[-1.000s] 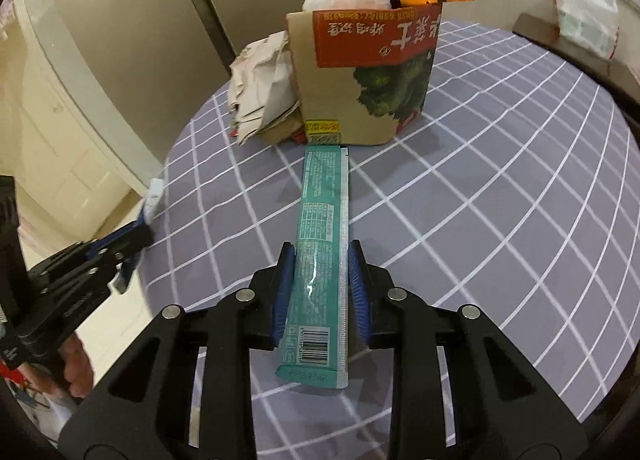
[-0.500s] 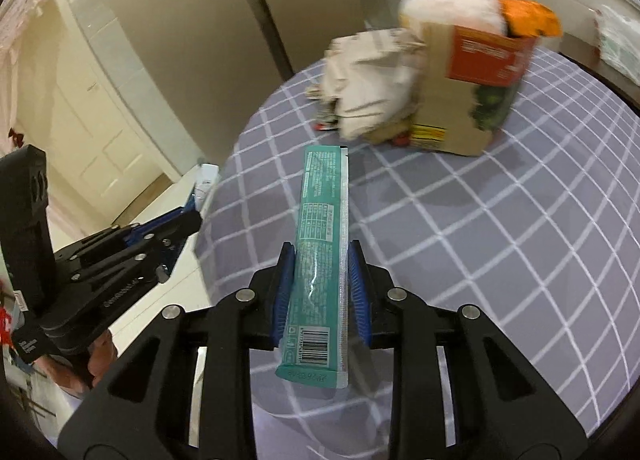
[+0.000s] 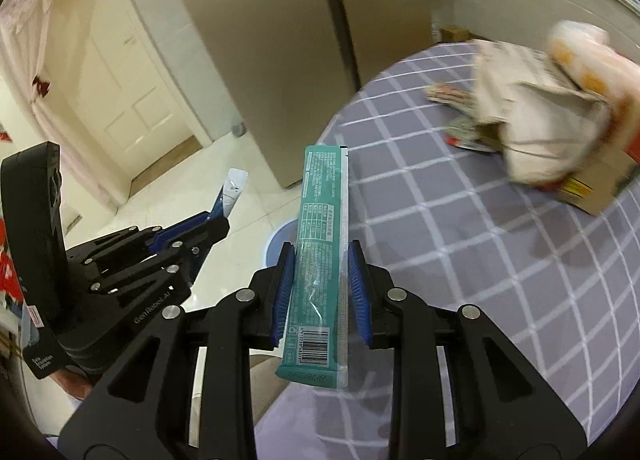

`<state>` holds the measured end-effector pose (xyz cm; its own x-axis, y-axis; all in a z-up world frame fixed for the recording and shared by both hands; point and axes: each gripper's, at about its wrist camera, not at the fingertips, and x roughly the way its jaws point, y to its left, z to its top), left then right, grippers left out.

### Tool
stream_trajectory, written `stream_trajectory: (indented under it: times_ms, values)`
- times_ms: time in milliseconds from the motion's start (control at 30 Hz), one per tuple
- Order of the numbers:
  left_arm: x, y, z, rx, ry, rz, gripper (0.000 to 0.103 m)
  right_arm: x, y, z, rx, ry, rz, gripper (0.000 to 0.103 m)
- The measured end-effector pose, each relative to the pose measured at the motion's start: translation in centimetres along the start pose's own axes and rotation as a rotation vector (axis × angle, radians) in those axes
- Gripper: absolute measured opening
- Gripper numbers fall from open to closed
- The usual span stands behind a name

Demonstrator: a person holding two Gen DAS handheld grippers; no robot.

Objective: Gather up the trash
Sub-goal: 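Carry both tubes to the wastebasket and open both tools to drop them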

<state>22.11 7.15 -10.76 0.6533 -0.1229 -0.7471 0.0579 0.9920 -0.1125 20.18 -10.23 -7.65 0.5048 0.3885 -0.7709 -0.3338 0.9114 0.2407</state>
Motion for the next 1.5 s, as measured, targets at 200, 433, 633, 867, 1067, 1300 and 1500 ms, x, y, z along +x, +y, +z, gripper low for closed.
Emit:
stream_trajectory:
  times_ms: [200,433,633,867,1067,1300,1500]
  values:
    - [0.9,3.4,0.1,-0.046,0.022,0.044,0.013,3.3,3.1,1.4,-0.063,0.042,0.014,0.027]
    - [2.5,6.4,0.7,-0.087,0.042,0.077,0.013,6.5,4.9,2.7,-0.096,0.086,0.007,0.027]
    - [3.9,8.2,1.5,-0.112,0.06,0.104,0.014,8.9,5.6,3.9,-0.11,0.127,-0.008,0.027]
    - [4.4,10.2,2.5,-0.136,0.029,0.163,0.074,10.6,6.6,4.1,-0.124,0.15,-0.027,0.028]
    - [5.2,12.4,1.3,-0.173,0.076,0.192,0.074,12.8,7.6,3.7,-0.143,0.195,-0.027,0.027]
    - [4.9,15.3,-0.4,-0.224,0.118,0.233,0.073,15.6,9.1,3.1,-0.177,0.263,-0.014,0.028]
    - [3.5,16.6,-0.9,-0.243,0.115,0.265,0.073,16.8,10.3,3.6,-0.193,0.274,-0.003,0.03]
